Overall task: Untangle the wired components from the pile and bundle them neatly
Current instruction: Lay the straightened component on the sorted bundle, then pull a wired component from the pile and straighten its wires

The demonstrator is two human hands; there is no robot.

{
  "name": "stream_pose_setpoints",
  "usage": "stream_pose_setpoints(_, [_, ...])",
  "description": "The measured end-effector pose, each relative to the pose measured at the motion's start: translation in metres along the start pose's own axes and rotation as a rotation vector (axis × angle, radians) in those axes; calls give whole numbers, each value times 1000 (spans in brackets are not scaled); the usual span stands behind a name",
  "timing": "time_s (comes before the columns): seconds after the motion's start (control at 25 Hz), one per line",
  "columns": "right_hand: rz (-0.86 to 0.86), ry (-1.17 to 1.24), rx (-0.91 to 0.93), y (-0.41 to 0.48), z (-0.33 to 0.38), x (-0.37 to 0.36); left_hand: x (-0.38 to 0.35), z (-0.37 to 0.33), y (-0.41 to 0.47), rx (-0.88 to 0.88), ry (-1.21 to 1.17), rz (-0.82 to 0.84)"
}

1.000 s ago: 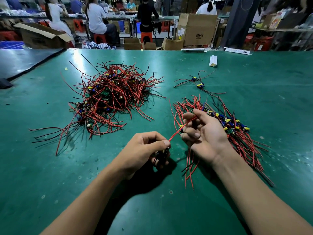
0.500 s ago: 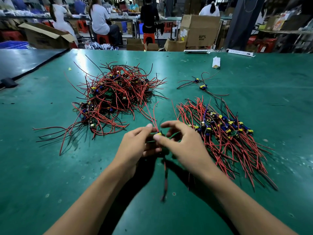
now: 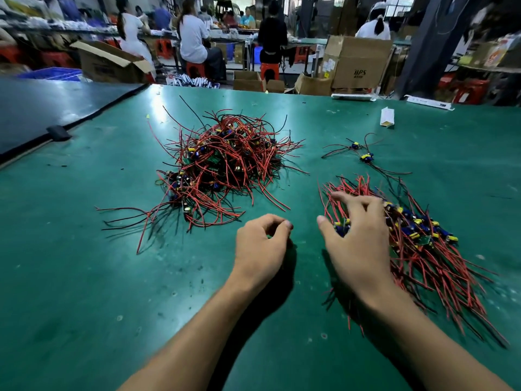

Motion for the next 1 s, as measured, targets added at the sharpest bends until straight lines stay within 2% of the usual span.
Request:
stream_pose_setpoints(0.16, [289,-59,141,17,34,-52,9,1,4,26,-96,-132])
stream_pose_setpoints(0.28, [458,-239,69,51,47,-94,16,6,9,92,-212,-211])
stream_pose_setpoints(0.52, [505,-361,-43,68,47,-118,17,11,9,112,-274,-162])
stream_pose_setpoints(0.64, [620,-258,-65,60,47,-102,14,17,12,162,-316,-132])
stream_pose_setpoints(0.84, [685,156,-76,43,42,-37,12,14,12,280,-455,-98])
stream_pose_setpoints(1.0, [889,223,37,9,38,-7,18,9,13,399,-575,26])
Point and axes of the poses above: each hand's wrist, its own y-axis towards the middle knuckle, its own x-axis out of the back of the hand, z = x × y, the point moved 3 cm from there along y, towards the middle knuckle, and after that the axes turned 2 degrees about x, right-handed, at the moved point
